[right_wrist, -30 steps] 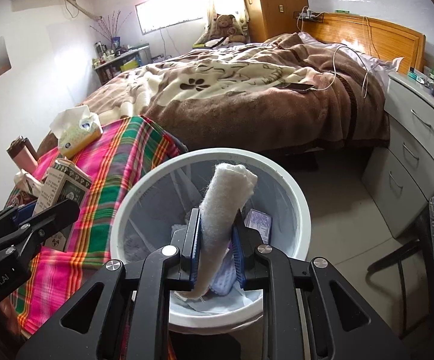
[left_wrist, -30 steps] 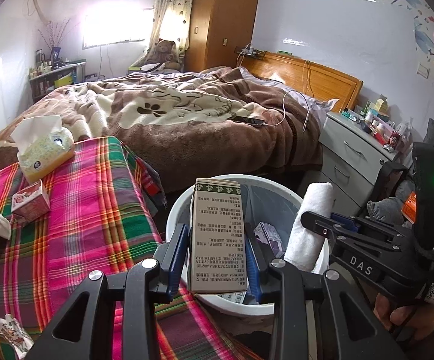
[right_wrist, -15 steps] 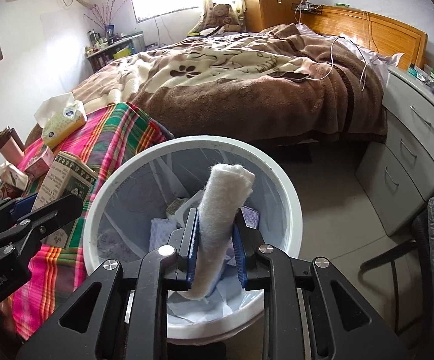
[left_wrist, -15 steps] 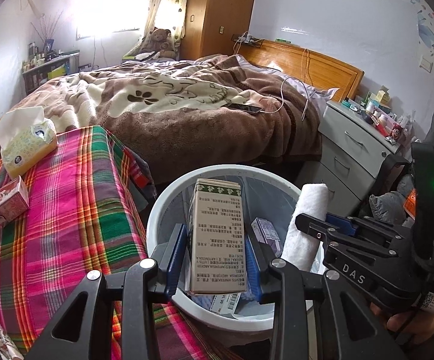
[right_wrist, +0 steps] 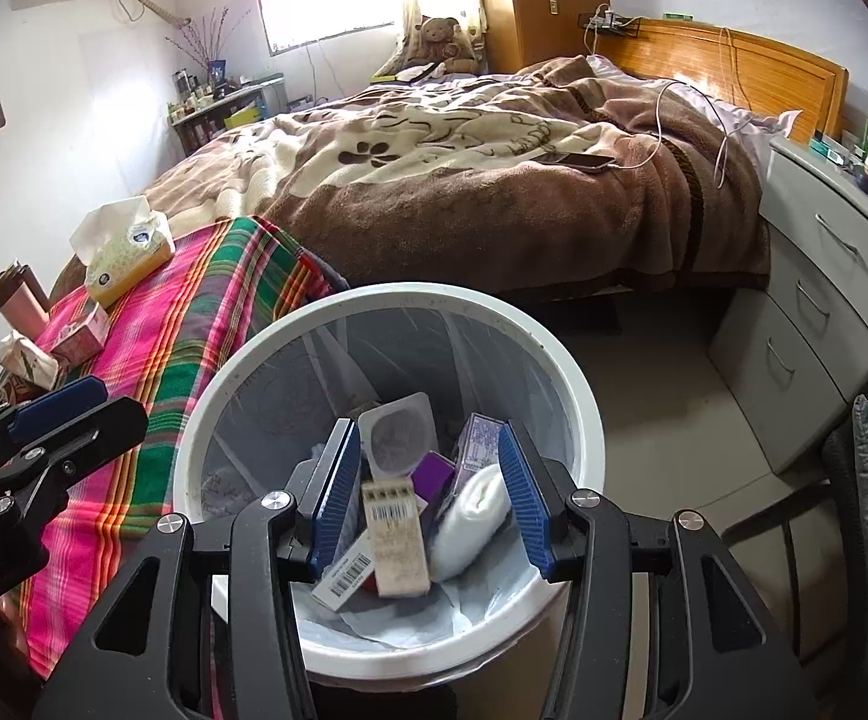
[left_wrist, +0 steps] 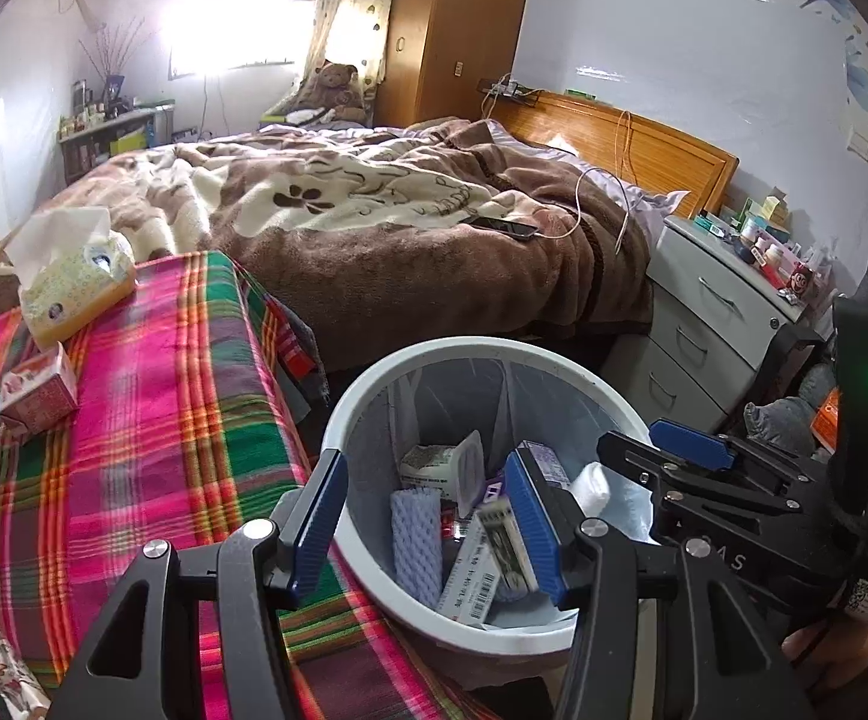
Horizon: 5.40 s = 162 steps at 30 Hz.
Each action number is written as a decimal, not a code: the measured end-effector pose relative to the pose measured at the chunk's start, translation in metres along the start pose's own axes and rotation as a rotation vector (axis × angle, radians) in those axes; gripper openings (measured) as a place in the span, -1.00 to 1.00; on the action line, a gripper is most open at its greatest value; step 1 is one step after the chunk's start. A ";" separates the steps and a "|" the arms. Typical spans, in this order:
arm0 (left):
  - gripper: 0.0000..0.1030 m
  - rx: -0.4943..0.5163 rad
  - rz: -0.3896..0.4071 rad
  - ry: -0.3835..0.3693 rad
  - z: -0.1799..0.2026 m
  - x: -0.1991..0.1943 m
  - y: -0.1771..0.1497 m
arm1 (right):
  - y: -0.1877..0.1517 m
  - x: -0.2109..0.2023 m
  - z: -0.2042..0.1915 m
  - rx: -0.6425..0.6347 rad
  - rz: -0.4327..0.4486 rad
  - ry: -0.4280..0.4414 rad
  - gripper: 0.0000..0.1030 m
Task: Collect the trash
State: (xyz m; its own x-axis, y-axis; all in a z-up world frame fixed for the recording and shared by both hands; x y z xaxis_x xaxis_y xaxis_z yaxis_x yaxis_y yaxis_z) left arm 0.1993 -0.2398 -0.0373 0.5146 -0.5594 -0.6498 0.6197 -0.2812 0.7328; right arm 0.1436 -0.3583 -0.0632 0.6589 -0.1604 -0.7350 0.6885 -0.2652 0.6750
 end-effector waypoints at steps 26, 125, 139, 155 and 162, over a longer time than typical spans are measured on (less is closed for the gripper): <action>0.07 -0.050 0.088 0.068 -0.044 -0.065 -0.009 | 0.003 -0.020 -0.040 -0.026 0.064 0.060 0.14; 0.26 -0.337 -0.040 0.352 -0.387 -0.090 -0.055 | 0.044 0.122 -0.348 -0.274 -0.253 0.289 0.52; 0.16 -0.443 -0.028 0.334 -0.380 -0.107 -0.077 | 0.032 0.079 -0.287 -0.230 -0.106 0.201 0.52; 0.17 -0.518 -0.002 0.353 -0.356 -0.138 -0.108 | -0.001 0.072 -0.285 -0.086 -0.212 0.232 0.56; 0.17 -0.524 -0.003 0.349 -0.351 -0.137 -0.108 | -0.006 0.073 -0.287 -0.089 -0.234 0.206 0.56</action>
State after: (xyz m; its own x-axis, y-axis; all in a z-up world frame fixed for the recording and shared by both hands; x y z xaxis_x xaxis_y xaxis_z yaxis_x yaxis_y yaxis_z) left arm 0.2695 0.1409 -0.0980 0.6209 -0.2470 -0.7440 0.7839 0.1864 0.5923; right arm 0.2749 -0.0952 -0.1025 0.5211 0.0932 -0.8484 0.8461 -0.1865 0.4993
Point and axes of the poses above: each gripper's, at about its wrist camera, not at the fingertips, and x roughly the way its jaws point, z to its right, y to its top, the point moved 5 cm from there along x, roughly the way its jaws point, and after that the axes turned 5 degrees about -y, right-handed, at the moved point
